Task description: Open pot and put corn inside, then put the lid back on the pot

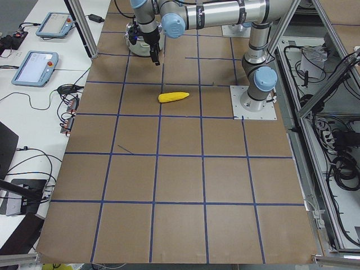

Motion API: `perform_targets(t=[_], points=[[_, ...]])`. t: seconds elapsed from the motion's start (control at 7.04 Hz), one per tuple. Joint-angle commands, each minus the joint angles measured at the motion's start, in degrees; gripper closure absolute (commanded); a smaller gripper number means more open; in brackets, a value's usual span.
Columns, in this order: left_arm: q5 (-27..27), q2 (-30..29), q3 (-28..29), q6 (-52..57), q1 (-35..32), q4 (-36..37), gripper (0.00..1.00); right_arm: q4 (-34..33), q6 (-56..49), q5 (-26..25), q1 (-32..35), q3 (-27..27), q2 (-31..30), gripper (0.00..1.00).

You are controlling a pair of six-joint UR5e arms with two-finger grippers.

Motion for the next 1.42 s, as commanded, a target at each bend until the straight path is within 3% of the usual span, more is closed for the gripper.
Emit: perform_targets(t=[0.0, 0.28, 0.85, 1.28], points=[[-0.06, 0.46, -0.22, 0.85, -0.22, 0.12, 0.0, -0.19, 1.15, -0.26, 1.73, -8.12, 7.91, 0.01], [-0.33, 0.8, -0.4, 1.2, -0.4, 1.0, 0.0, -3.85, 2.65, -0.43, 3.66, -10.7, 12.93, 0.01], [-0.85, 6.62, -0.04, 0.24, -1.97, 3.19, 0.0, -6.35, 2.39, -0.26, 5.26, -6.25, 13.57, 0.05], [5.45, 6.02, -1.1, 5.74, -3.82, 3.28, 0.0, -7.4, 1.77, -0.34, 5.08, -4.73, 13.04, 0.05]])
